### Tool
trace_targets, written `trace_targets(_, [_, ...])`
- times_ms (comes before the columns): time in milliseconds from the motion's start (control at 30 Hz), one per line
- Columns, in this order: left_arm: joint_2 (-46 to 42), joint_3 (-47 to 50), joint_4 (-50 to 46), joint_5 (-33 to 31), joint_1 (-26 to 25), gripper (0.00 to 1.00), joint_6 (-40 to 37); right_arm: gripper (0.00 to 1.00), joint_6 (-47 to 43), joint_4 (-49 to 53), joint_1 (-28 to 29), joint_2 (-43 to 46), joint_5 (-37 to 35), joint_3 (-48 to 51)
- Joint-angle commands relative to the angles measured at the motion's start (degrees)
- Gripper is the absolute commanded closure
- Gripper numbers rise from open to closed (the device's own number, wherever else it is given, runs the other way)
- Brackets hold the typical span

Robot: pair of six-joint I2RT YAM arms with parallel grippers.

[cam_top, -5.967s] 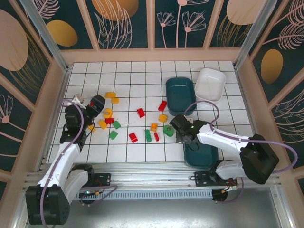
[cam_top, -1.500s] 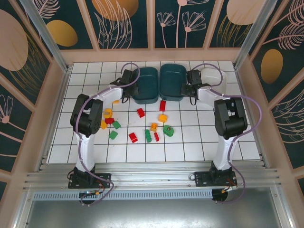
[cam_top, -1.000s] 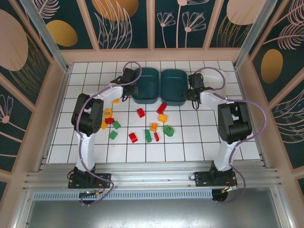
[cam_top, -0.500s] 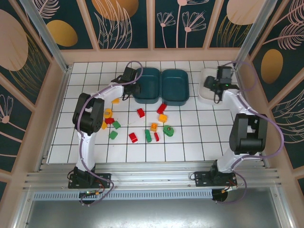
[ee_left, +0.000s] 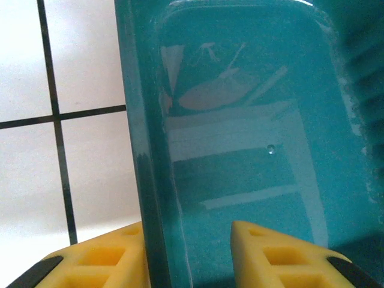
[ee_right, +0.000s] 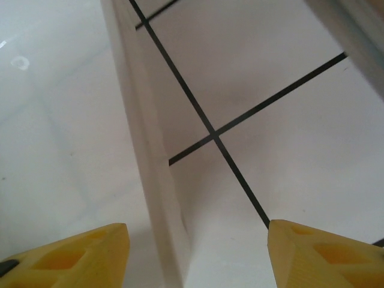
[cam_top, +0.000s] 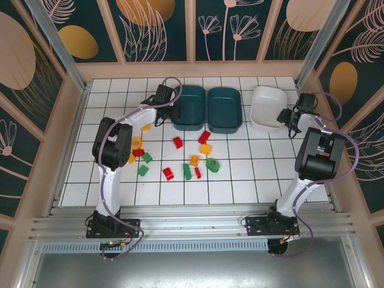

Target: Sort the legos into containers by color

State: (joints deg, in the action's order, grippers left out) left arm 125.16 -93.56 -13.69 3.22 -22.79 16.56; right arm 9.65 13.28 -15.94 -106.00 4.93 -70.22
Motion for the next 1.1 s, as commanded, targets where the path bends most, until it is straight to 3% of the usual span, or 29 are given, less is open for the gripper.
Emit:
trace_targets(0, [-0.1, -0.3, 1.4, 3.0, 0.0, 0.62, -0.6, 0.41, -0.4, -2.1, 0.6, -0.9, 5.3, 0.3])
trace_targets(200, [-2.2, 2.2, 2.2, 4.1, 0.0, 0.58, 0.9, 0.52, 0.0, -2.2, 0.5, -1.4, 5.5, -0.7])
trace_targets(300, [-5.2, 4.0, 2.4, 2.3, 0.1, 0.48, 2.7, 0.66, 0.2, -1.7, 0.7, -2.3, 5.0, -1.4])
trace_targets(533, [-17.5, 11.1, 3.0, -3.6, 0.1, 0.23, 7.9, 0.83, 1.1, -2.6, 1.1, -2.7, 5.5, -1.5])
trace_targets(800, [-34.4, 25.4, 4.2, -12.8, 1.0, 0.18, 14.7, 0.99, 6.5, -6.4, 1.4, 2.4, 2.8, 1.9])
trace_targets(1067, [-46.9, 39.1, 6.4, -18.2, 5.4, 0.13, 20.3, 1.00, 12.9, -8.9, 4.2, 11.6, 0.5, 4.3])
